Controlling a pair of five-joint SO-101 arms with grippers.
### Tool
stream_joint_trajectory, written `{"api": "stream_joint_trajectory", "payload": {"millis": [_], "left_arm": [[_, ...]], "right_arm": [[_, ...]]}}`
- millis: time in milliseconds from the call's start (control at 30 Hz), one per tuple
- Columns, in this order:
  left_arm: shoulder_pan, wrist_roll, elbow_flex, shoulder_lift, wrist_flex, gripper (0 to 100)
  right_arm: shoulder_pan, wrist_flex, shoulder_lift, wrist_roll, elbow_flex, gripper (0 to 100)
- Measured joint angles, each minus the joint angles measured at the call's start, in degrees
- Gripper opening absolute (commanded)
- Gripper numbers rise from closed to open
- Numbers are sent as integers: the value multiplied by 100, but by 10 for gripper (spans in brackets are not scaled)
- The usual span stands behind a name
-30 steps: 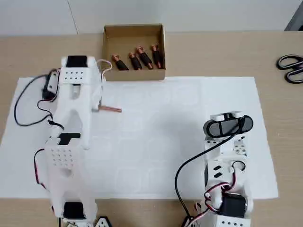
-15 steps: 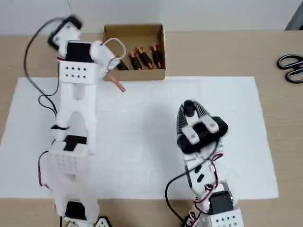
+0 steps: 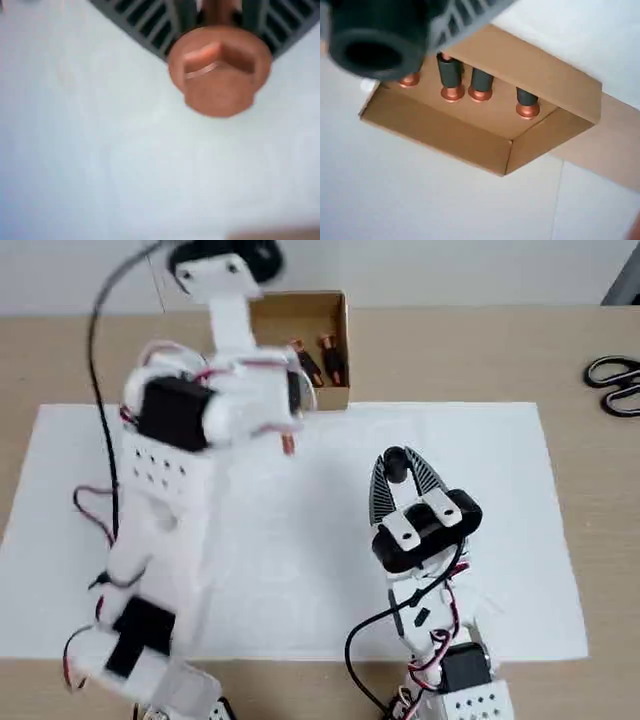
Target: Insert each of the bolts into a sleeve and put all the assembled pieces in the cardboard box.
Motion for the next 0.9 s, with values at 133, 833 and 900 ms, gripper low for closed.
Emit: {"api": "stream_joint_trajectory", "payload": {"millis": [133,833,900], "left_arm": [[501,-167,1486,-1029,-343,7],[1196,-1741,8229,-4712,-9002,7],[1530,-1846,8387,-4826,-9116,7]], "right_arm": [[-158,264,0,0,0,5],[-290,-457,0,-615,0,5],[-290,-422,0,-615,0,5]]}}
